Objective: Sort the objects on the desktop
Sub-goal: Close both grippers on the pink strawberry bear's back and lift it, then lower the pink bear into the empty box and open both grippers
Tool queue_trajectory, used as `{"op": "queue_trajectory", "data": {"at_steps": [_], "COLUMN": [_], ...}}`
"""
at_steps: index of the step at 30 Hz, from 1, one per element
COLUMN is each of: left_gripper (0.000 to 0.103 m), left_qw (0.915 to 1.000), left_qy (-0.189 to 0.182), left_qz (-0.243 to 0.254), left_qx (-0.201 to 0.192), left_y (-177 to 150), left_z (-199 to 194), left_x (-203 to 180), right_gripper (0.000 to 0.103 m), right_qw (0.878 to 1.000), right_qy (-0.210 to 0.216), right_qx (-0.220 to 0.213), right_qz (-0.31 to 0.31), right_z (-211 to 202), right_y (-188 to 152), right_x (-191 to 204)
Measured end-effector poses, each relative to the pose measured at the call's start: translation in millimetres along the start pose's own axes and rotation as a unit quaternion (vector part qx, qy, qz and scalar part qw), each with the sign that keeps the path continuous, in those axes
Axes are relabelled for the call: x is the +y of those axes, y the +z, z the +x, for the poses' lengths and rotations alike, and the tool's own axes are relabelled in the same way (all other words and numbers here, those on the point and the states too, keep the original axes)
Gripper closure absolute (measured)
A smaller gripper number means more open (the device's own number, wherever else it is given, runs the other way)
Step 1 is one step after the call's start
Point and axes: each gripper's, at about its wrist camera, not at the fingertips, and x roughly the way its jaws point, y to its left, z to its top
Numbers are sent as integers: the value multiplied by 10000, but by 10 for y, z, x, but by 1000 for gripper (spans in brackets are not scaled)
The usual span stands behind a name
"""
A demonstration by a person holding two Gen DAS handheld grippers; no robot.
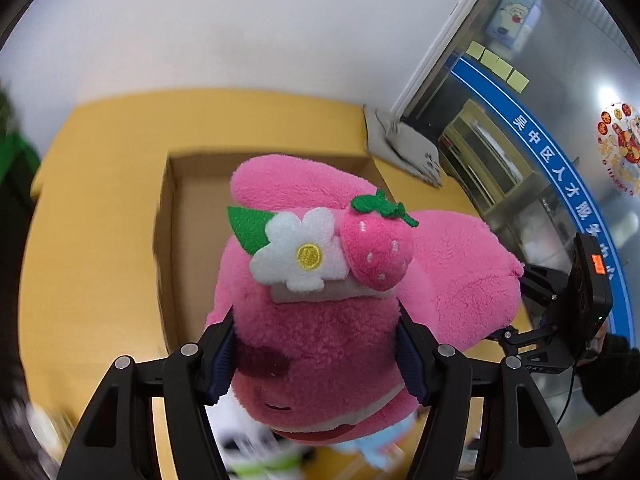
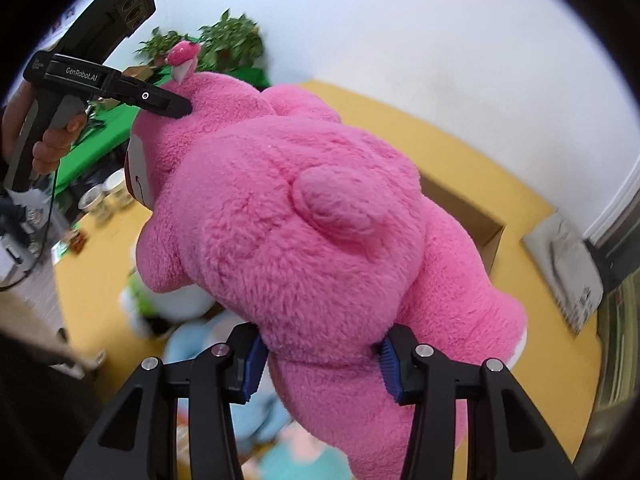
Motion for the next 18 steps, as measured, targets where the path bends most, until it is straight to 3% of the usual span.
{"op": "queue_trajectory", "data": {"at_steps": [8,17,18], "left_gripper": [32,29,24], "left_qw": [9997,9955,9950], "left_qy": [106,272,277], "left_qz": [-69,-297,-310], "left_qx": [221,860,903], "left_y": [968,1125,1111], "left_z": [1100,2340,2428], "left_x": [729,1352,1398], "right_gripper": [56,53,46], "right_qw": [9994,9958,9957], "right_qy": [187,226,216], "right_qx": [282,881,887], "right_qz": [90,108,186], "right_z": [1193,2461,2518], "right_y": [546,455,428], "right_x": [-748,-1116,-1138]}}
